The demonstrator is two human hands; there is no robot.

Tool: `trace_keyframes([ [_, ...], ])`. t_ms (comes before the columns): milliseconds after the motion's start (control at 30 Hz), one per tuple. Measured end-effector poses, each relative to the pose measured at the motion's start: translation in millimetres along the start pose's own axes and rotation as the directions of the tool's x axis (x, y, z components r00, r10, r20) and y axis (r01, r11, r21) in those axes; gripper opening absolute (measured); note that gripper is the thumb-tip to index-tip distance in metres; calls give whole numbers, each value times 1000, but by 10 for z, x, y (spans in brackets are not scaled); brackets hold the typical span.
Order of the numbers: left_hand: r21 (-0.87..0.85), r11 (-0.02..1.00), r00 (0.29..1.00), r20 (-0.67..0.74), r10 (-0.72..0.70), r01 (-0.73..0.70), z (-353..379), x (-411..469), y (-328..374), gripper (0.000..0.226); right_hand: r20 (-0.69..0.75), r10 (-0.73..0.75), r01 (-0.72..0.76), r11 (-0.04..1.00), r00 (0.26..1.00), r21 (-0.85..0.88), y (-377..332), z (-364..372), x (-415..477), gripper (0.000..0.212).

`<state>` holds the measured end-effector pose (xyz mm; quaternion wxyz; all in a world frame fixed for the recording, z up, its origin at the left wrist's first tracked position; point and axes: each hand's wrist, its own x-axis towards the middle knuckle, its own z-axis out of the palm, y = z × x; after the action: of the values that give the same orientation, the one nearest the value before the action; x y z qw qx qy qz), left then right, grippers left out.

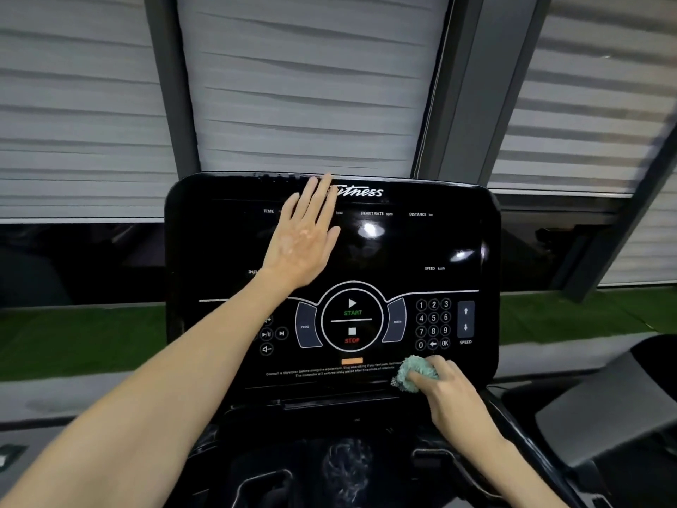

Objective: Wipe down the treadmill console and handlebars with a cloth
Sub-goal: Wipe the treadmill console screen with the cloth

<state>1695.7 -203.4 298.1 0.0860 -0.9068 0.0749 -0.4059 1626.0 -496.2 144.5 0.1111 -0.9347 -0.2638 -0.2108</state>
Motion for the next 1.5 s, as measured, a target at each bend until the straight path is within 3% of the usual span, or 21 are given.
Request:
trace_keyframes([
  [233,19,998,999,-2,-53,53,58,-9,70,61,24,-290,283,946,957,156,-413,98,102,37],
  [367,10,998,998,-15,-55,55,64,-6,70,61,16,-389,379,906,921,188,-701,204,169,41],
  [533,8,999,998,-50,-44,44,61,-14,51,60,75,-390,379,917,918,122,-102,72,128,51],
  [633,7,999,996,-67,-51,51,77,-12,61,60,51,-280,275,958,959,86,373,-69,11,55],
  [767,9,998,995,-80,-53,54,75,-16,62,60,15,-161,161,987,987,7,458,-127,-26,57],
  [867,15,998,995,-82,-53,54,71,-21,54,60,4,-103,102,992,995,73,451,-88,-73,51],
  [1067,17,998,994,-94,-52,54,70,-20,81,60,4,-346,332,904,938,270,-97,39,-4,45],
  [1167,17,998,993,-98,-59,61,56,-21,57,60,-22,-355,338,869,935,362,-388,151,67,56],
  [1300,23,998,994,-94,-49,51,60,-25,68,60,-30,-428,398,809,903,432,-787,287,155,40],
  [1500,26,998,993,-101,-53,56,60,-38,59,60,-49,-487,453,765,872,457,-930,348,213,35],
])
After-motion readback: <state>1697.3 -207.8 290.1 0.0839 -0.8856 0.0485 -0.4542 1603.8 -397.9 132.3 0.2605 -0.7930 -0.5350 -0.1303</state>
